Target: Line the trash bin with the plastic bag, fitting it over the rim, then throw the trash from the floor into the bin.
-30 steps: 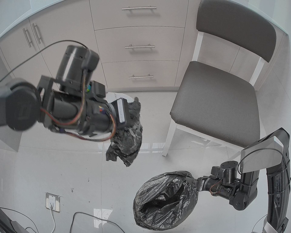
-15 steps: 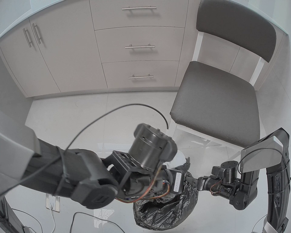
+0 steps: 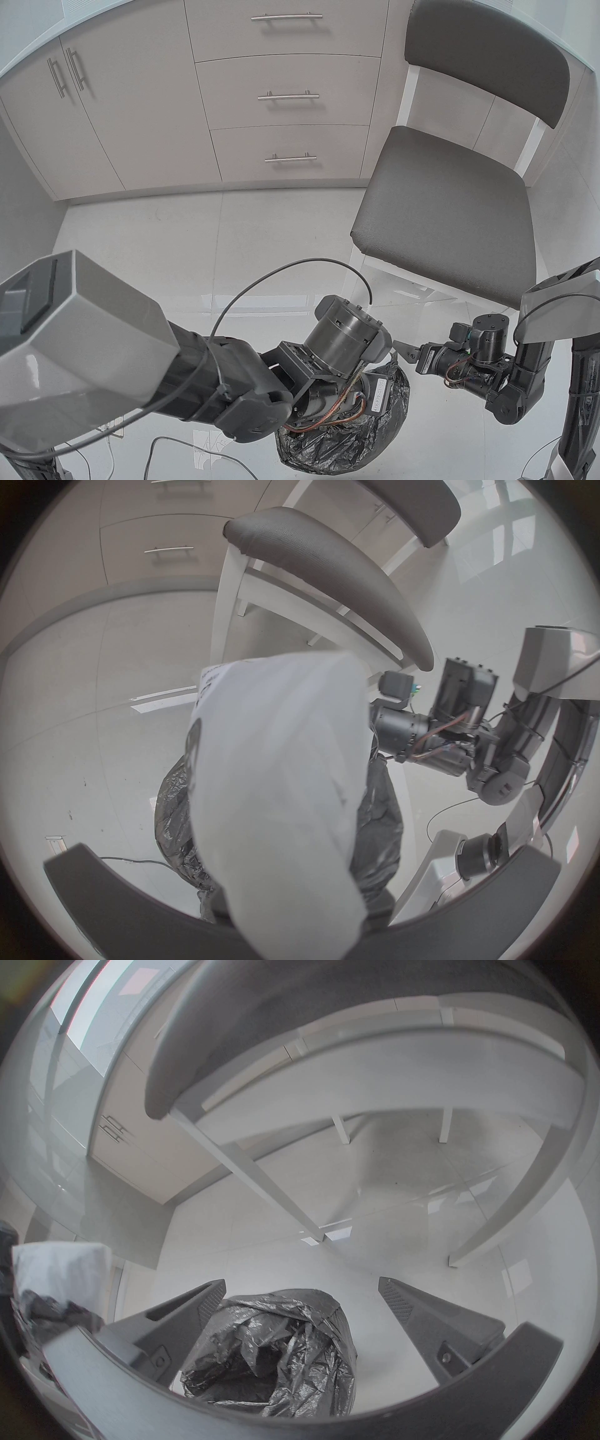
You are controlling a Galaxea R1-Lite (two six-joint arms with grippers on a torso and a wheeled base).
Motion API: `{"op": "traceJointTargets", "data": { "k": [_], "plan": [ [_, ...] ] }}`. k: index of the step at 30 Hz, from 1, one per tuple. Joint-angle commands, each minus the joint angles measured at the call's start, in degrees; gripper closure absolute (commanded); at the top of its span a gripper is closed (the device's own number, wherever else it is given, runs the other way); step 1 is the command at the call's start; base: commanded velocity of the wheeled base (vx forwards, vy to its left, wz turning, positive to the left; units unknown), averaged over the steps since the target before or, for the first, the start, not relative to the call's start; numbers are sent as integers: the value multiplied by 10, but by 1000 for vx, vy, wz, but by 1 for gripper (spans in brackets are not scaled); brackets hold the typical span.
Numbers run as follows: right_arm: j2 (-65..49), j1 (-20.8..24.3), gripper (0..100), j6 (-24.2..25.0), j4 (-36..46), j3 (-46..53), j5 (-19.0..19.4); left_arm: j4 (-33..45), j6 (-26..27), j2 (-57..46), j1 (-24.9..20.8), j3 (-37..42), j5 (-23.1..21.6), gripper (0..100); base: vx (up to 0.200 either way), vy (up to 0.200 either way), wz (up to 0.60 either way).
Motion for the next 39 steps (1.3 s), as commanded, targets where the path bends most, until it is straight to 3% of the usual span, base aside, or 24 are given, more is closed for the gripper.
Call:
{"op": "traceJointTargets", "data": {
  "k": [1, 9, 29, 30, 39],
  "plan": [
    [-49, -2, 0, -1, -10, 8, 1, -16, -7, 28, -1, -5, 1, 100, 0, 0, 0],
    [-52, -8, 0, 0, -10, 5, 1, -16, -3, 59, 1, -46, 35, 100, 0, 0, 0],
    [-54, -15, 0, 2, -10, 2, 2, -17, -7, 87, 4, -44, 36, 100, 0, 0, 0],
    [-53, -16, 0, 3, -10, 2, 2, -17, -7, 89, 5, -46, 35, 0, 0, 0, 0],
    [-53, -15, 0, 3, -10, 2, 2, -17, -7, 91, 9, -43, 37, 0, 0, 0, 0]
  ]
}}
